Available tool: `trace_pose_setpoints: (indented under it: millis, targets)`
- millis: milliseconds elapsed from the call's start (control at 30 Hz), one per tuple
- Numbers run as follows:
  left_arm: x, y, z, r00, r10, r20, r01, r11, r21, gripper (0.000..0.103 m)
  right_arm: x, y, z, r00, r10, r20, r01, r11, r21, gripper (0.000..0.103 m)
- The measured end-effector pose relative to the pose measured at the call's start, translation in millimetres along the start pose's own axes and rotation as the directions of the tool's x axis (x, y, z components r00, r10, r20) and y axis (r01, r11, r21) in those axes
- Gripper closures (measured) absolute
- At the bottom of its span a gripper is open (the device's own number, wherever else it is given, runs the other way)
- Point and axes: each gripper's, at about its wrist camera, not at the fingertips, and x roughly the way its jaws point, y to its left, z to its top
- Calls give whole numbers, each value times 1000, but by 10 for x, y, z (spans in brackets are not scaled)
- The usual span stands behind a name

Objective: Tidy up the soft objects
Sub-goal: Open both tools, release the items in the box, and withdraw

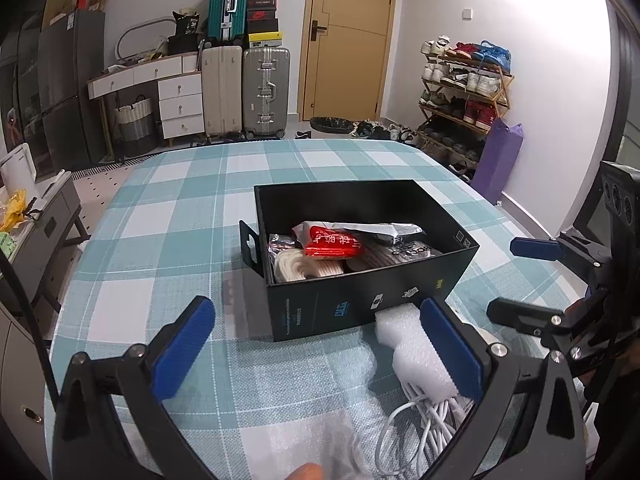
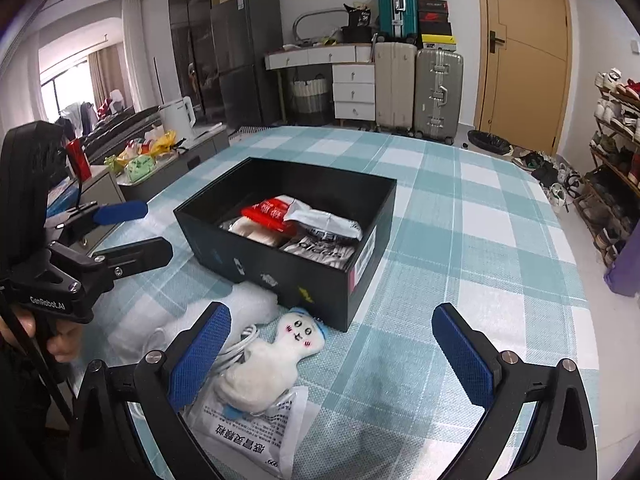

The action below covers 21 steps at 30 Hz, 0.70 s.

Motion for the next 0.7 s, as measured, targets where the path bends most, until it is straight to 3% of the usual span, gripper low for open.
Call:
trace_pose_setpoints:
  millis: [467,633,700]
  targets:
    - [8,-113,-26,1000,-7,-14,7,999,45,0,228,184,-159,991,50,-126,-61,995,-81,1]
    - [25,-126,-39,1000,-9,-22,10,999,46,0,264,172,-176,987,83,-140,-93,993,-68,16]
    - [37,-128,-45,1000,-9,-25,10,999,48,0,266,164,-177,985,99,-139,-108,992,-62,18]
